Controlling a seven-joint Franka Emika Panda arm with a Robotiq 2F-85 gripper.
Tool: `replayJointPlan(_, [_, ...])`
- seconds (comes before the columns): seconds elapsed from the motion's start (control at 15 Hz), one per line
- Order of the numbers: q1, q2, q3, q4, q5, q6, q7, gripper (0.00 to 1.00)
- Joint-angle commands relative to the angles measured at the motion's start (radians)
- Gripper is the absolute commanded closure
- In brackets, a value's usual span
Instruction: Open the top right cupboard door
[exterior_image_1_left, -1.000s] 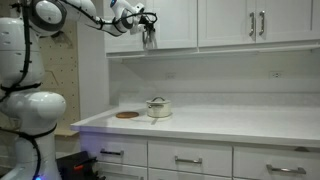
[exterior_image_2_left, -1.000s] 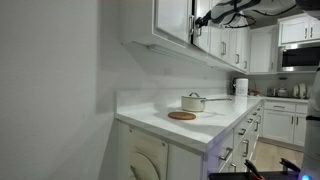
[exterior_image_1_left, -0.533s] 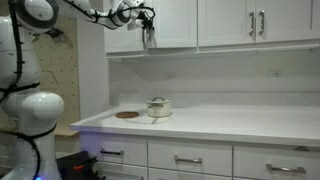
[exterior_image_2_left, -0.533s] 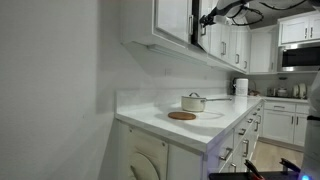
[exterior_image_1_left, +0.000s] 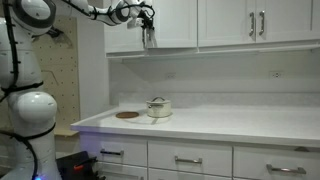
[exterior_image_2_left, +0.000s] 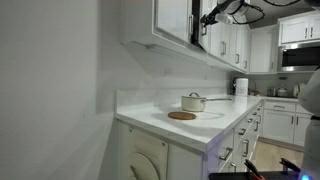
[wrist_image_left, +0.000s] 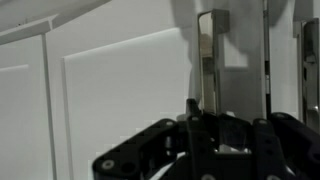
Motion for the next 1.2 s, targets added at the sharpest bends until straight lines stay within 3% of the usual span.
replayJointPlan(0.0, [-0.118, 0.004, -0.001, 0.063, 0.027, -0.103, 0.056, 0.99])
replayJointPlan(1.13, [-0.163, -0.012, -0.091, 0.130, 0.308, -0.360, -0.286, 0.99])
